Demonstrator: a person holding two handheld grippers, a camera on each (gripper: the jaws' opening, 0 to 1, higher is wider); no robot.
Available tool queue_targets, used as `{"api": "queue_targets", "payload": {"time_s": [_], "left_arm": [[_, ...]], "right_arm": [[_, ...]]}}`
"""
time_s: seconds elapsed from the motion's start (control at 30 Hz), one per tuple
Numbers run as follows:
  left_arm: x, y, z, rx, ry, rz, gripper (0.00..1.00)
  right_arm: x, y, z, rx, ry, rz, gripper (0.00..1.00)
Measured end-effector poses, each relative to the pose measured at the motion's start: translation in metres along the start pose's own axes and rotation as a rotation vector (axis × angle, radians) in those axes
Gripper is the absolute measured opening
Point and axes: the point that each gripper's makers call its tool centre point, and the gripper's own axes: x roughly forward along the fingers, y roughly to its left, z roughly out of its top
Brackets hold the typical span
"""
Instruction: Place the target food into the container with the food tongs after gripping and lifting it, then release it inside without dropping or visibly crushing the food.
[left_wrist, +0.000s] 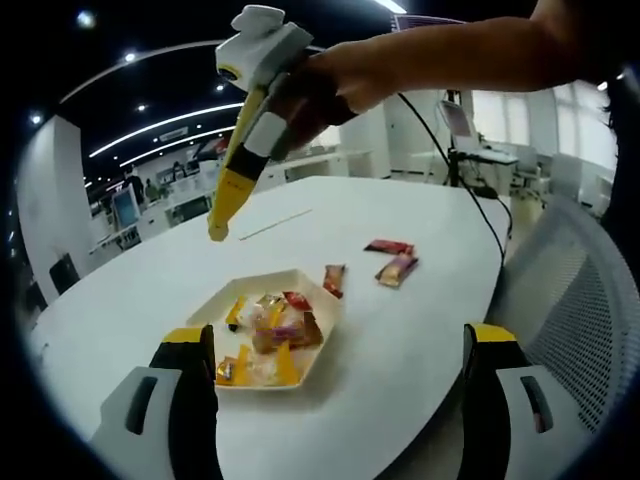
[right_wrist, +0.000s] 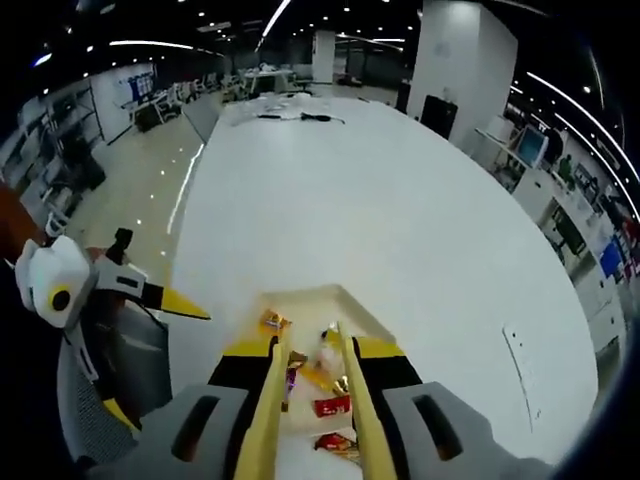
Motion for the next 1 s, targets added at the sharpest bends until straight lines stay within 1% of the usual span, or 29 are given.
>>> {"api": "queue_targets", "payload": {"time_s": [0.1,0.17,0.43,0.6,0.67,0.7,0.77,0.87,1.0], "left_arm": [[0.000,0.000,0.000,0.001,0.001,-0.001,0.99],[0.000,-0.001,0.001,0.001,-0.003,-0.003,0.99],[0.000,-0.001,0.000,-0.002,0.001,-0.004,0.99],[0.000,-0.001,0.000,-0.001,0.001,-0.004,0.99],[0.000,-0.001,0.000,-0.001,0.004,-0.006,0.99],[0.000,-0.001,-0.002,0.000,0.009,-0.006,0.99],[0.000,-0.001,0.000,0.001,0.001,-0.006,0.99],[0.000,-0.001,0.000,-0.003,0.003,-0.005,0.99],[0.000,-0.001,0.000,-0.002,0.004,-0.006,0.99]], "right_arm": [[-0.004,-0.003,-0.001,-0.003,-0.012,-0.015,0.28],[-0.007,-0.003,-0.003,0.000,-0.017,-0.007,0.28],[-0.020,-0.005,-0.011,0.001,-0.050,-0.011,0.28],[-0.030,-0.006,-0.024,0.009,-0.060,-0.013,0.28],[-0.035,-0.006,-0.028,0.015,-0.078,-0.010,0.28],[-0.036,-0.006,-0.032,0.016,-0.079,-0.010,0.28],[-0.040,-0.007,-0.038,0.014,-0.076,-0.018,0.28],[-0.048,-0.006,-0.044,0.019,-0.095,-0.018,0.28],[-0.058,-0.007,-0.058,0.038,-0.095,-0.024,0.28]]}}
